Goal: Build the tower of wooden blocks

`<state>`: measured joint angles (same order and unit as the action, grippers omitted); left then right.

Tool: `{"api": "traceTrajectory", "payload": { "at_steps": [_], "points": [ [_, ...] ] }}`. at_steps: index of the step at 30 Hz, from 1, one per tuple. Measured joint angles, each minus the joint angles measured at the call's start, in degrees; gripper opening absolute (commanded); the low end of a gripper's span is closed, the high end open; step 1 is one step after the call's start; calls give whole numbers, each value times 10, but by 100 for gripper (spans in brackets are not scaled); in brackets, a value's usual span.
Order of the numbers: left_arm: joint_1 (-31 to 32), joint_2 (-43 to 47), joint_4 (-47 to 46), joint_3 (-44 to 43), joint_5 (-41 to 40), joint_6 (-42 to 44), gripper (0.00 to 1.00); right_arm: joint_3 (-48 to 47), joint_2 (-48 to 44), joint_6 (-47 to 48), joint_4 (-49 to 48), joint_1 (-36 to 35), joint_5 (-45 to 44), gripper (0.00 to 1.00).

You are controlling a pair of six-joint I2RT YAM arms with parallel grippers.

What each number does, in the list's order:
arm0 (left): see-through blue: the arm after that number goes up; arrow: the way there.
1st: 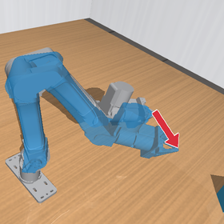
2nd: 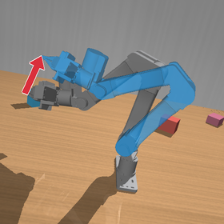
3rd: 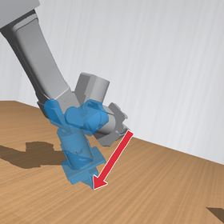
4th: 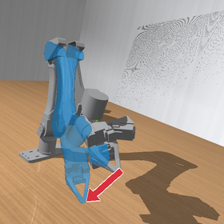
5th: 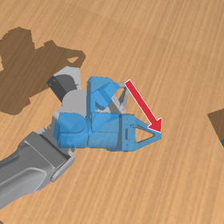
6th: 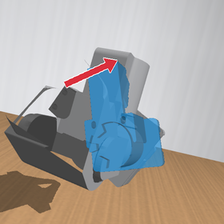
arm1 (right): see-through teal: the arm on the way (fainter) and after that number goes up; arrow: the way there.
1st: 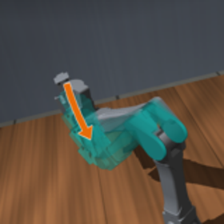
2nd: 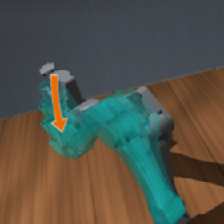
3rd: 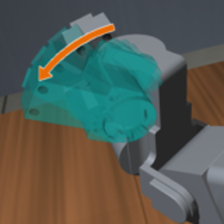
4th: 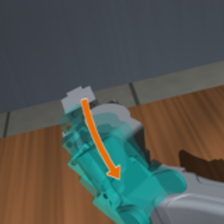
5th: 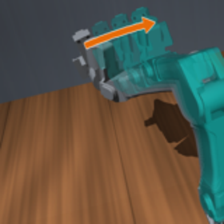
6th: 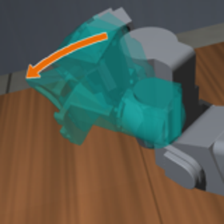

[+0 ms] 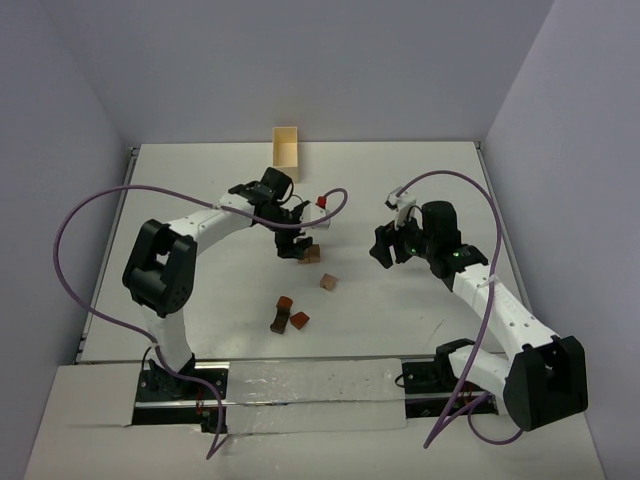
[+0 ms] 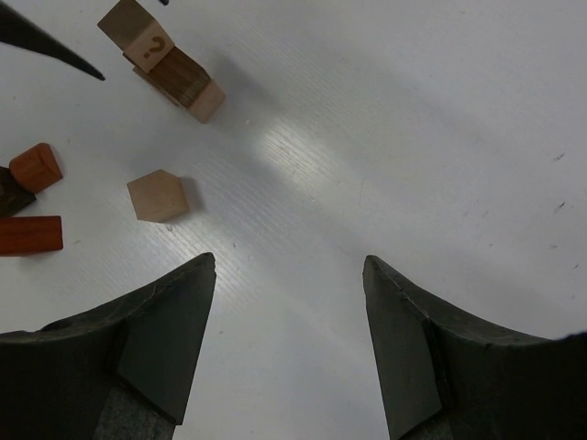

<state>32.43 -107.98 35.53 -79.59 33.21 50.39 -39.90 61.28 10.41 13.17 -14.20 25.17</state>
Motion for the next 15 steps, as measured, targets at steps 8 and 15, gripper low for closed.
{"api": "traceTrajectory", "payload": {
  "at_steps": [8,15],
  "points": [
    [4,19,23,-14,-1,-4,99,0,1,2,1,0,1,76],
    [-57,163,40,-54,17,-57,99,0,8,5,9,-23,0,75]
  ]
}}
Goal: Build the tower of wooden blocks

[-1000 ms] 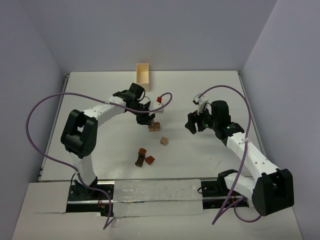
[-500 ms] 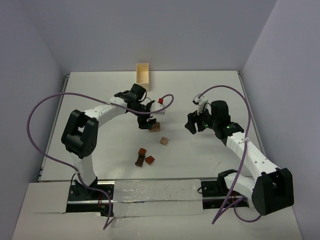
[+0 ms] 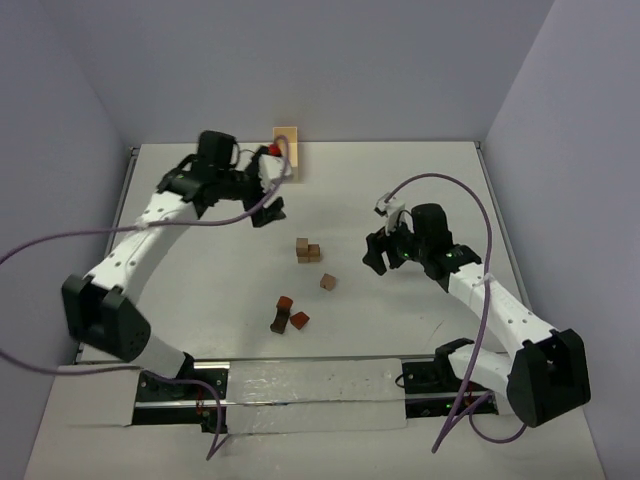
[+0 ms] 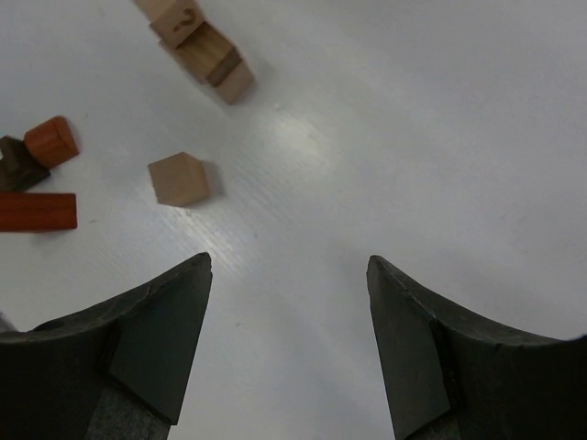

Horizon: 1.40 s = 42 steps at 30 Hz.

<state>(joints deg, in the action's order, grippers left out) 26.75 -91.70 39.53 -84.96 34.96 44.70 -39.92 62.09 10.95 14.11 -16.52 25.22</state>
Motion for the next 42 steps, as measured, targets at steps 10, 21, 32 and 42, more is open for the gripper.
{"api": "traceTrajectory", "payload": {
  "at_steps": [10,21,32,42],
  "points": [
    [-154,264,-139,182,-12,-262,99,-18,88,1,21,-169,-36,71],
    [-236,272,-166,254,-10,-361,99,-72,228,-32,25,-241,-92,68],
    [-238,263,-191,258,9,-372,99,-105,281,-34,26,-254,-141,66],
    [-238,261,-196,264,21,-370,99,-129,311,-19,24,-260,-156,57]
  ]
}}
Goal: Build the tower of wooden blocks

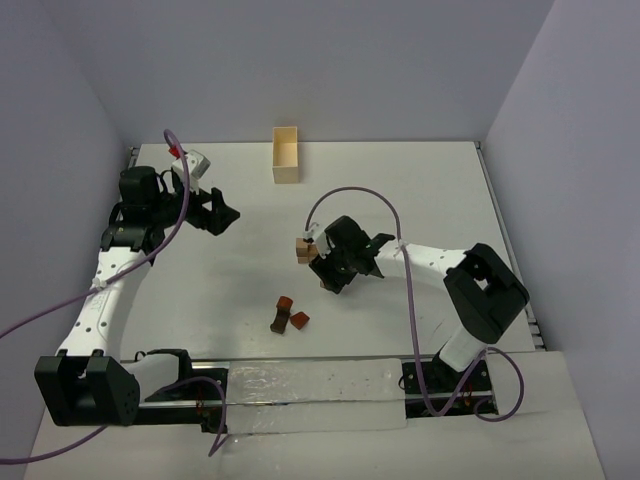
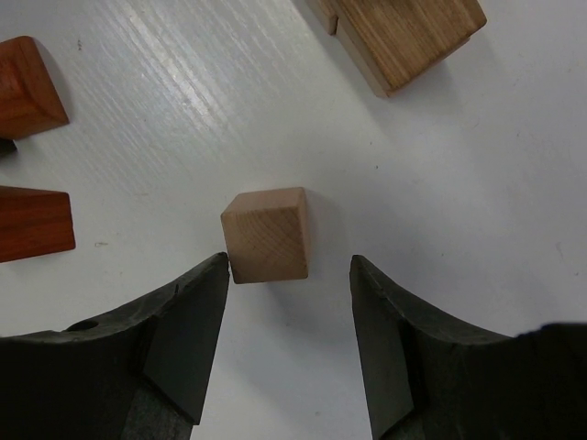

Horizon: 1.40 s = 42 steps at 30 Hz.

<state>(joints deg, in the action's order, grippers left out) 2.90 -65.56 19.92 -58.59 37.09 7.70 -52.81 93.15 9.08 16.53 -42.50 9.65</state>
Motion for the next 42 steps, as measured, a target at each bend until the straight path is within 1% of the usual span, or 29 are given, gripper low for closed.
{"api": "traceTrajectory", "payload": {
  "at_steps": [5,7,13,15,19,24,30,33,37,42],
  "points": [
    [0,0,0,0,3,3,99,-4,5,12,2,0,3,49],
    [0,0,0,0,4,5,99,-8,8,17,2,0,6,44],
    [0,-11,0,0,8,7,99,-9,8,46,6,0,20,36],
    [0,-17,0,0,10,10,99,-9,5,64,15,1,30,31],
    [0,-26,0,0,14,17,99,-23,-11,111,60,17,73,29],
    [0,-36,1,0,30,26,99,-94,-23,185,129,71,131,25],
    [0,-45,5,0,47,40,99,-205,-16,282,200,131,181,23],
    [0,-49,6,0,52,47,99,-262,9,331,226,144,187,23],
    [0,-49,7,0,54,51,99,-297,44,367,249,145,191,23],
    [0,-50,8,0,55,52,99,-329,91,390,268,144,194,22]
  ]
}}
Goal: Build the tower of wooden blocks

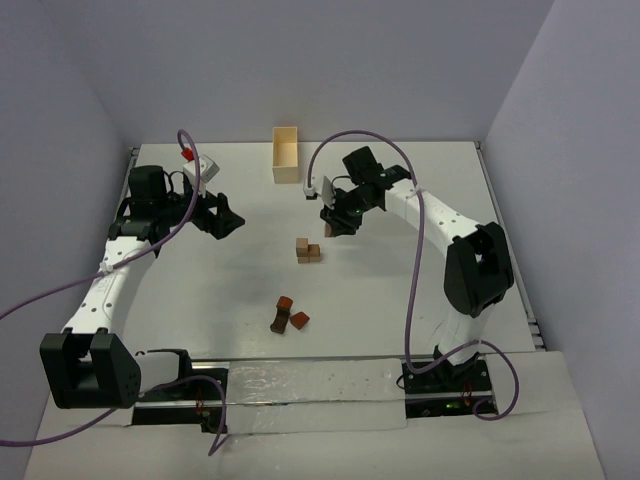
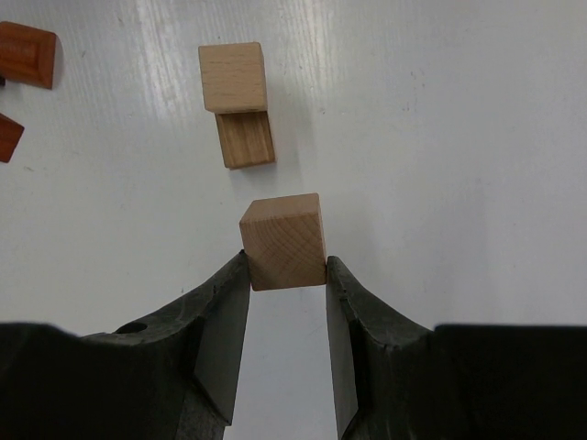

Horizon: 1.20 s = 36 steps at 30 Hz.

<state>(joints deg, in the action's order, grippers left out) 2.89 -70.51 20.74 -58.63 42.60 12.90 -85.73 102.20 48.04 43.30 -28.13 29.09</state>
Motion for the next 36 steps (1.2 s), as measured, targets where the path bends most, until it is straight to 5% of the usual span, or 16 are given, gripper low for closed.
{"api": "traceTrajectory", "payload": {
  "at_steps": [36],
  "points": [
    [0,-17,0,0,13,13,99,-2,65,-9,-22,-49,-3,23]
  ]
}}
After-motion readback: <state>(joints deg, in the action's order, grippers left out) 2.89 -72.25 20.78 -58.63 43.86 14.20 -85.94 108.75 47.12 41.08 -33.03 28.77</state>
